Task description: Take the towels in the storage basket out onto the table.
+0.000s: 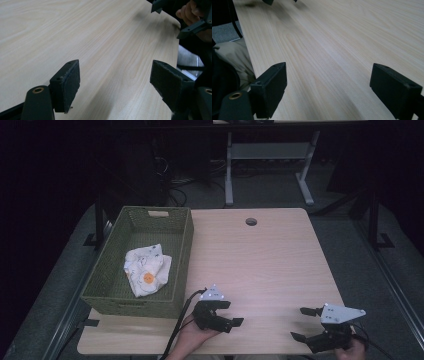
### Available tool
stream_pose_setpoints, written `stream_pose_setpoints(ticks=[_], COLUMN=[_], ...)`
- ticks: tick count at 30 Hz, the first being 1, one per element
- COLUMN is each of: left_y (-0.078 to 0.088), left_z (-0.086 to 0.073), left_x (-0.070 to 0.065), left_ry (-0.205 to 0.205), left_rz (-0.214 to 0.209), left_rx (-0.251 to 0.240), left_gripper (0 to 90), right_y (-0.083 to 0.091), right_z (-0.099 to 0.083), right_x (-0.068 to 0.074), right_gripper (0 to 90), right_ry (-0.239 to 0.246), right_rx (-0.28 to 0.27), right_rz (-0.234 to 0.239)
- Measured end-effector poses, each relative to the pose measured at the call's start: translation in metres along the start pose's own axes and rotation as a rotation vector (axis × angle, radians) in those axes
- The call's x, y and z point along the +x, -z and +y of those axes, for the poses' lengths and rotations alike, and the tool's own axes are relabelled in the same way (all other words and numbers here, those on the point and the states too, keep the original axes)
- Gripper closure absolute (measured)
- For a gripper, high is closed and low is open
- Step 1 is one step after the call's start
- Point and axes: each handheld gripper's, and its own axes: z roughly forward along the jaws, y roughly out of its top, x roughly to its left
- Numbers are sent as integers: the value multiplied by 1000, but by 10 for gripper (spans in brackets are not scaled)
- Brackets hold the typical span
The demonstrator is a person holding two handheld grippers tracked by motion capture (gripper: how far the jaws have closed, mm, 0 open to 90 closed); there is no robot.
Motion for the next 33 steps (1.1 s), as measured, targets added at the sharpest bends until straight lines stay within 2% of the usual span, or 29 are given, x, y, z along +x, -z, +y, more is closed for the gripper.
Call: stream_pose_setpoints(ticks=[3,8,9,14,15,16,19,21,24,28,30,31,33], left_y=[0,-3,-3,-1,0,0,6,11,18,23,26,29,31], left_z=[17,32,38,49,51,51,59,64,72,80,84,87,89], left_x=[0,2,0,-3,-3,-3,-7,-6,-3,3,6,11,12], left_ry=[-42,-67,-101,-130,-147,-147,-190,-203,-203,-181,-188,-178,-182], left_rz=[13,27,35,11,9,9,24,35,38,-2,-4,-30,-26], left_rx=[16,42,68,123,142,142,149,150,151,168,178,185,194], left_gripper=[242,242,242,256,257,258,259,259,259,259,258,258,258], right_y=[0,-1,-1,1,1,1,1,0,0,0,0,0,0], right_z=[0,-1,-1,-1,-1,-1,-1,-1,-1,-1,-1,-1,-1], right_x=[0,0,0,-1,-1,-1,0,0,0,0,0,-1,-1], right_gripper=[138,138,138,138,138,138,138,138,138,138,138,138,138], right_ry=[0,-8,-6,-8,-8,-8,-5,-4,-1,-2,-6,-3,-4], right_rx=[-2,0,-3,-7,-8,-9,-9,-11,-13,-13,-10,-14,-15], right_rz=[-1,-1,1,0,0,0,0,0,-1,1,2,-1,-2])
